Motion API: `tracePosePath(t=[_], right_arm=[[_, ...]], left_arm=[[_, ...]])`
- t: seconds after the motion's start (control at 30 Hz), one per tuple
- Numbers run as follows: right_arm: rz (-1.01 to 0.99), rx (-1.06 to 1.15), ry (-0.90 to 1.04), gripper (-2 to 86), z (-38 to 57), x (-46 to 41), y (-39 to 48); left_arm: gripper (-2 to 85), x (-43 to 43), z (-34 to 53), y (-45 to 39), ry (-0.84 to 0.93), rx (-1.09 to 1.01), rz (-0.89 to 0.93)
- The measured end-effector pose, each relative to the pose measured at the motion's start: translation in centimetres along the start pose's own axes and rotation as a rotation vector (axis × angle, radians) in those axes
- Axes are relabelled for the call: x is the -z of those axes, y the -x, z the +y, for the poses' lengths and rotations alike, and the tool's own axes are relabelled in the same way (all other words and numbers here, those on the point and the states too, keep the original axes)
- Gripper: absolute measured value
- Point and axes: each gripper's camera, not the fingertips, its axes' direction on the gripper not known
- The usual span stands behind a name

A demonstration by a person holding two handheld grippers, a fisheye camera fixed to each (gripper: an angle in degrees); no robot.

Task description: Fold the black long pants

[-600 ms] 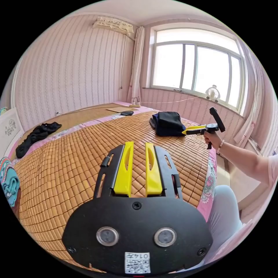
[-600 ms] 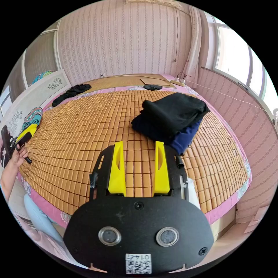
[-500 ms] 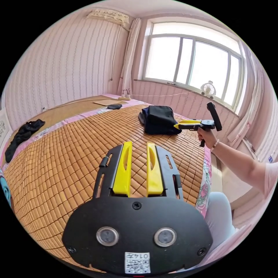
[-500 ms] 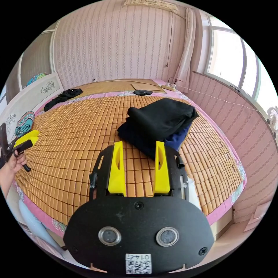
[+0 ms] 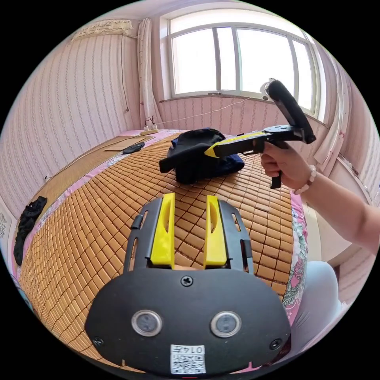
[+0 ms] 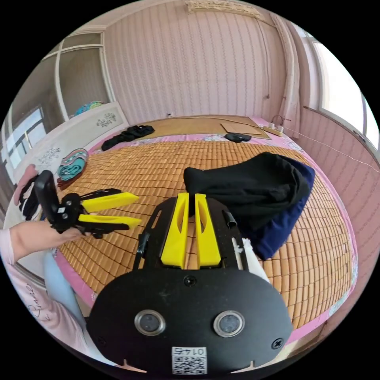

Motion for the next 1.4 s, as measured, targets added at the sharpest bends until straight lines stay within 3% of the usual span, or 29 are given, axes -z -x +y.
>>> tracePosePath(t=[0.13, 0.23, 0.4, 0.5, 0.63, 0.8, 0.93, 1.07, 1.1, 1.23, 1.33, 1.4], right_arm=[[-0.368, 0.219, -0.025, 1.6, 0.4, 2.9, 10.3], [-0.531, 0.339, -0.064, 1.5, 1.4, 5.1, 18.3], [-0.998, 0.393, -0.198, 1.4, 0.9, 9.8, 27.3], [-1.12, 0.489, -0.329, 1.4, -0.5, 14.9, 33.7], [-1.089, 0.436, -0.514, 1.5, -2.0, 20.8, 36.9], [-0.999, 0.3, -0.437, 1.6, 0.6, 18.9, 34.5], [-0.847, 0.168, -0.176, 1.6, 7.9, 12.8, 30.8], [-0.57, 0.019, 0.139, 1.5, 16.5, 6.2, 27.5], [-0.547, 0.005, 0.163, 1.5, 17.3, 5.9, 27.0], [-0.445, -0.046, 0.163, 0.7, 19.5, 7.5, 24.9], [-0.232, 0.0, 0.1, 0.3, 18.3, 10.0, 26.1], [-0.178, 0.046, 0.035, 0.4, 17.1, 11.4, 27.8]], left_arm=[[11.8, 5.6, 3.2, 0.2, -0.062, 0.066, -0.065], [9.9, 15.0, 8.7, 0.9, -0.198, 0.205, -0.17], [4.0, 36.4, 18.8, -1.1, -0.509, 0.34, -0.467], [2.1, 46.5, 18.7, -1.2, -0.599, 0.349, -0.575], [0.6, 53.0, 16.2, -0.4, -0.563, 0.255, -0.595], [-0.2, 48.9, 19.3, 0.7, -0.368, 0.274, -0.405], [-0.3, 40.8, 27.1, 0.6, -0.216, 0.397, -0.158], [-0.4, 31.7, 36.0, -2.2, 0.026, 0.567, 0.041], [-0.3, 31.9, 37.4, -3.2, -0.019, 0.573, 0.072], [0.2, 36.6, 39.4, -5.4, -0.074, 0.513, -0.004], [1.5, 41.9, 42.7, -5.7, -0.098, 0.552, -0.13], [3.4, 45.9, 46.7, -5.2, -0.059, 0.641, -0.342]])
